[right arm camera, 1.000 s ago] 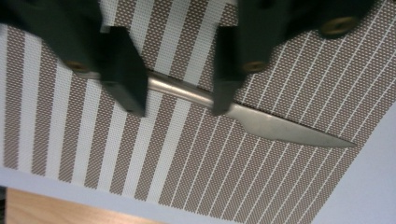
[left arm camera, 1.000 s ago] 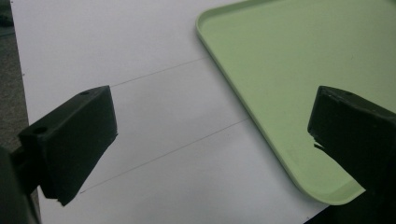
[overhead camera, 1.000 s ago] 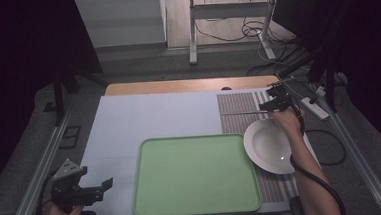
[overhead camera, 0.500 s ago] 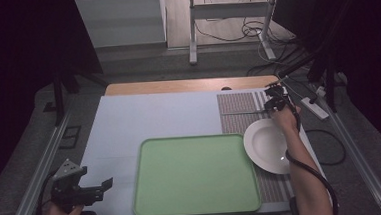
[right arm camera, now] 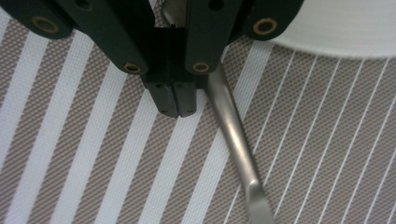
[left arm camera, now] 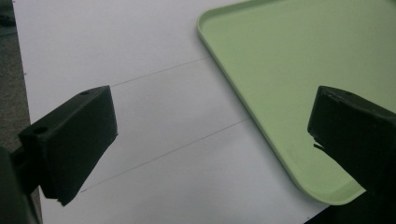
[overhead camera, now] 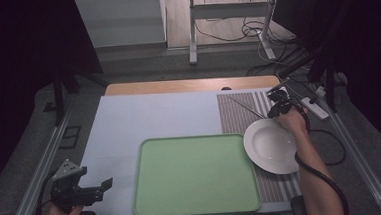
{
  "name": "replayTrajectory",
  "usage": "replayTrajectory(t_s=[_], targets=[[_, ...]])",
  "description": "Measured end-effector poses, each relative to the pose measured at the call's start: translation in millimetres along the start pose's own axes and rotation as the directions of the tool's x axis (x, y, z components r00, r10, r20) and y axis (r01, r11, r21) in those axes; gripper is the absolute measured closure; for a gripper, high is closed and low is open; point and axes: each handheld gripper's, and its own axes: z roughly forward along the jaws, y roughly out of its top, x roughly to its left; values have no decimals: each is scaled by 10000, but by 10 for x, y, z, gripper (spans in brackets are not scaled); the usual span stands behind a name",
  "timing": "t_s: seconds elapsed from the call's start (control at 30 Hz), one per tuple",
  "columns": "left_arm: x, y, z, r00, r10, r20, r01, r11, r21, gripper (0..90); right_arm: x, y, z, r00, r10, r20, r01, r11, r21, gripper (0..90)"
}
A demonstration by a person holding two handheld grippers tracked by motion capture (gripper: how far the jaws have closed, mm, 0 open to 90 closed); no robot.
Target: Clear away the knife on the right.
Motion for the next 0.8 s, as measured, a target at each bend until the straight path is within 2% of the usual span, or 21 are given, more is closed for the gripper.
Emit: replayTrajectory(t_s=[0.07, 0.1, 0.13, 0.23, 0.3, 0.33, 0.37, 0.47, 0.53, 0.67, 0.73, 0.8], targets=[[1, 2, 2, 10000, 4, 9, -4, 10000, 3, 16, -5, 2, -6, 10000, -65, -21, 65, 10000, 24, 900], [2, 3, 2, 10000, -7, 14, 7, 10000, 2, 16, -12, 5, -14, 10000, -57, 29, 58, 9998, -167, 900], [3, 3, 2, 10000, -15, 21, 15, 10000, 0, 16, -17, 12, -37, 10000, 20, -13, -21, 9982, -593, 897], [6, 2, 4, 10000, -36, 31, 36, 10000, -14, 16, -16, 57, -100, 9998, 103, -181, -126, 9917, -1278, 677], [4, 2, 5, 10000, -6, 19, 6, 10000, 10, 16, -2, 86, -105, 9989, 114, -453, -175, 9904, -1369, 493], [3, 2, 3, 10000, 4, 18, -4, 10000, 19, 16, 17, 105, -89, 9980, 153, -621, -234, 9910, -1317, 398], [1, 2, 2, 10000, 7, 17, -7, 10000, 12, 16, 32, 114, -78, 9982, 98, -586, -174, 9914, -1298, 351], [3, 2, 2, 10000, 5, 27, -5, 10000, 10, 16, 83, 141, -1, 9978, 190, -633, -264, 9928, -1167, 117], [3, 2, 3, 10000, 1, 25, -1, 10000, 15, 16, 118, 158, 61, 9988, 97, -472, -141, 9954, -944, 0], [5, 2, 4, 10000, -9, 31, 9, 10000, 9, 16, 139, 191, 121, 9996, 266, -50, -269, 9967, -772, 0], [6, 1, 4, 10000, -17, 38, 17, 10000, 4, 16, 134, 192, 148, 9997, 133, -200, -146, 9977, -664, 0], [4, 2, 4, 10000, 2, 33, -2, 10000, 18, 16, 136, 186, 177, 10000, 15, 4, -15, 9989, -460, 87]])
